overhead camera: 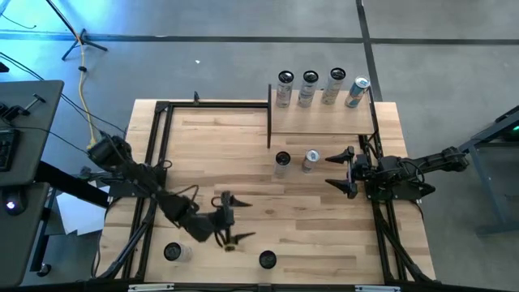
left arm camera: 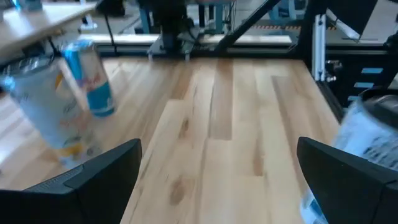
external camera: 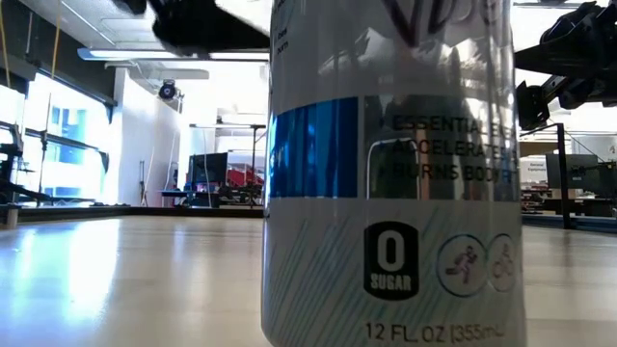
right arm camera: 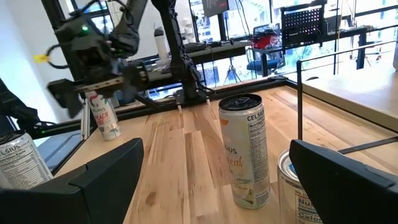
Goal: Place canned beverage on shelf
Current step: Move the white blue soda can to the center of the table
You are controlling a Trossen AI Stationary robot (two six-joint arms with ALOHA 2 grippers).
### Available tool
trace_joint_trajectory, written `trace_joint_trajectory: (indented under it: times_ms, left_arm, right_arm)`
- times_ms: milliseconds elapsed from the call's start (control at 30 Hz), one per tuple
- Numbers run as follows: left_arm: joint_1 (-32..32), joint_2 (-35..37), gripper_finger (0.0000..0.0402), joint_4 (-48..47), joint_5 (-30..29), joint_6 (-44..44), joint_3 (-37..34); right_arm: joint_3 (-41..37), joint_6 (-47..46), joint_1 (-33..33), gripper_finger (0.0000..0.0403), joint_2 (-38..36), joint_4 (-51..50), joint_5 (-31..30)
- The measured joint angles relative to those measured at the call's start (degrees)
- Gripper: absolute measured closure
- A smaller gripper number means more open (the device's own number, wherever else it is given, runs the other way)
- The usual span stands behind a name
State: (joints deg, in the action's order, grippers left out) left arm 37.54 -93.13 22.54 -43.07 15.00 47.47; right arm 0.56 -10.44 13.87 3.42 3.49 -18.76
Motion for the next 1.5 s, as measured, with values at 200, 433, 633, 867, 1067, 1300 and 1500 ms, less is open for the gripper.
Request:
trace_joint_trajectory:
  times_ms: [200,433,633,867,1067,1300,1500]
  left_arm:
    - [4.9,-3.6,0.0002,0.2,-5.5,-3.2,8.0]
    - [8.1,-12.3,0.0002,0.1,-7.9,-3.2,18.8]
    - [9.2,-18.5,0.0002,1.9,-9.8,-3.3,23.7]
    - [9.0,-22.5,0.0002,5.7,-8.0,-1.2,24.7]
    - [8.3,-24.3,0.0002,7.4,-9.0,-1.5,24.7]
    - [7.0,-24.6,0.0002,7.1,-7.1,2.4,24.0]
    - [5.8,-25.8,0.0002,7.0,-5.1,9.9,22.8]
  right_arm:
    - [0.0,0.0,0.0,0.0014,0.0,0.0,0.2]
    - [0.0,0.0,0.0,0.0014,0.0,0.0,0.2]
    - [0.0,0.0,0.0,0.0014,0.0,0.0,0.1]
    - [0.0,0.0,0.0,0.0014,0.0,0.0,0.1]
    - [0.0,0.0,0.0,0.0014,0.0,0.0,0.1]
    - [0.0,0.0,0.0,0.0014,0.0,0.0,-0.1]
    - [0.0,0.0,0.0,0.0014,0.0,0.0,-0.1]
